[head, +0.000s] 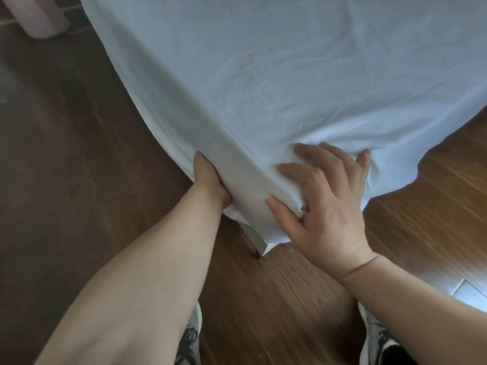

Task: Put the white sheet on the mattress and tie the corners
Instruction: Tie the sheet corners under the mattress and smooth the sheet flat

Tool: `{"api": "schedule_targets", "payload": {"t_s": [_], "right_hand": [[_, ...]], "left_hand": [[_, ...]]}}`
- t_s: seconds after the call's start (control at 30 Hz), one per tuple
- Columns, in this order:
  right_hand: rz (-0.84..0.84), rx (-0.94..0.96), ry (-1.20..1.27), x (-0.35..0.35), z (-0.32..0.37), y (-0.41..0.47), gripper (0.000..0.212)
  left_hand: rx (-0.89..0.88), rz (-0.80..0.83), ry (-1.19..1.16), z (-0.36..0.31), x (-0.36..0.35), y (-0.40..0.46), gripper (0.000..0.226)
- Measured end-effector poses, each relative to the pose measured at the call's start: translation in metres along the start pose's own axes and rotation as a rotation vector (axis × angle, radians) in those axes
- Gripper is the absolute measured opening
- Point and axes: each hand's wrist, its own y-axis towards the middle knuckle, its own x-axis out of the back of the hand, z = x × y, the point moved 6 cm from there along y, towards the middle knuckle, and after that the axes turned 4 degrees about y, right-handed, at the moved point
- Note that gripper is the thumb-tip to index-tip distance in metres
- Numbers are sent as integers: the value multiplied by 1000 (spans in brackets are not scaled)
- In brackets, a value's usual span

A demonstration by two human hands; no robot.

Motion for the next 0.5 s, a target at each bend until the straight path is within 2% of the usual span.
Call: {"api": "schedule_targets", "payload": {"t_s": [0.13, 0.4, 0.5], "right_hand": [[16, -7, 7, -1, 0, -1, 44], [29, -6, 18, -1, 0, -1, 43], [44, -1, 10, -2, 0, -2, 43]], "left_hand": [[-46, 19, -80, -26, 6, 7, 63], [-1, 12, -216, -22, 12, 16, 64], [-8, -4, -181, -20, 11, 18, 64]]}}
